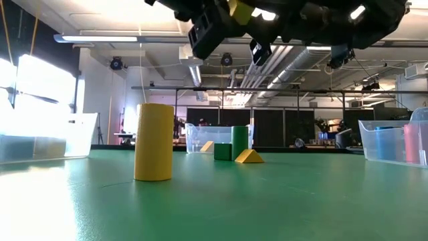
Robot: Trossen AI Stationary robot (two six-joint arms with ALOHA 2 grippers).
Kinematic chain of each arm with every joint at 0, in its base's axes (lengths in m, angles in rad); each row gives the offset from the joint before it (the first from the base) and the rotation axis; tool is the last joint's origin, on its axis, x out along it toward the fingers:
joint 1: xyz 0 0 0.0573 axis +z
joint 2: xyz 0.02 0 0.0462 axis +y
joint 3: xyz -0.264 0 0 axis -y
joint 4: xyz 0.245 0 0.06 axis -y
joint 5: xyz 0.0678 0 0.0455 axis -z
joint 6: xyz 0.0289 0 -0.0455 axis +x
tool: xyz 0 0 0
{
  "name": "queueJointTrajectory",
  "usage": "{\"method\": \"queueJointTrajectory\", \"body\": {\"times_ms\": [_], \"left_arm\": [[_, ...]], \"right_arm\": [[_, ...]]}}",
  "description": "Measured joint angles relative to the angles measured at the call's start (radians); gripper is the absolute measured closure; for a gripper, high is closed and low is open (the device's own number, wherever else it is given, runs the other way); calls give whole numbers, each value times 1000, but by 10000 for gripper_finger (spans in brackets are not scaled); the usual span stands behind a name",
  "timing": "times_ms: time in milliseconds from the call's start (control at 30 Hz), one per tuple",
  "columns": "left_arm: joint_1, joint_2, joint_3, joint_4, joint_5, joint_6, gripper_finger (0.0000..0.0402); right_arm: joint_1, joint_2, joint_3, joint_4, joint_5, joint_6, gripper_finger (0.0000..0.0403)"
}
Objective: Sort blocks by size
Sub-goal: Put the yellow square block into the left transparent bin
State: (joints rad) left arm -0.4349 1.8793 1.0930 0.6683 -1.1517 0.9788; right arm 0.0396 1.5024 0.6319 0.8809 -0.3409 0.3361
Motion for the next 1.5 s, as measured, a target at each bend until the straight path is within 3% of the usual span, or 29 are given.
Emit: {"method": "queueJointTrajectory", "body": {"times_ms": [167, 433, 633, 867, 967, 1100, 1233, 1367, 1500], "left_arm": [[-5, 0, 0, 44, 66, 10, 234], [-4, 0, 0, 83, 82, 10, 235], [-4, 0, 0, 78, 88, -13, 269], [-17, -2, 10, 65, 104, -111, 293], [-35, -47, 10, -49, 101, -191, 293], [-54, -171, 20, -348, 118, -464, 292], [-52, -293, 14, -805, 295, -876, 291], [-51, -410, 18, -1280, 337, -1364, 291], [-50, -463, 14, -1755, 491, -1907, 290]], "right_arm": [[2, 0, 0, -4, 14, 4, 268], [1, 0, -1, -7, 21, -1, 269], [1, 0, -1, -21, -6, 8, 264], [3, -3, 1, -99, -26, 4, 225], [4, -3, 4, -111, -18, -24, 219], [3, 8, -5, -180, -10, -45, 216], [2, -1, -2, -197, 4, -59, 215], [3, 2, -3, -216, 13, -60, 215], [3, 1, -2, -223, 14, -69, 215]]}}
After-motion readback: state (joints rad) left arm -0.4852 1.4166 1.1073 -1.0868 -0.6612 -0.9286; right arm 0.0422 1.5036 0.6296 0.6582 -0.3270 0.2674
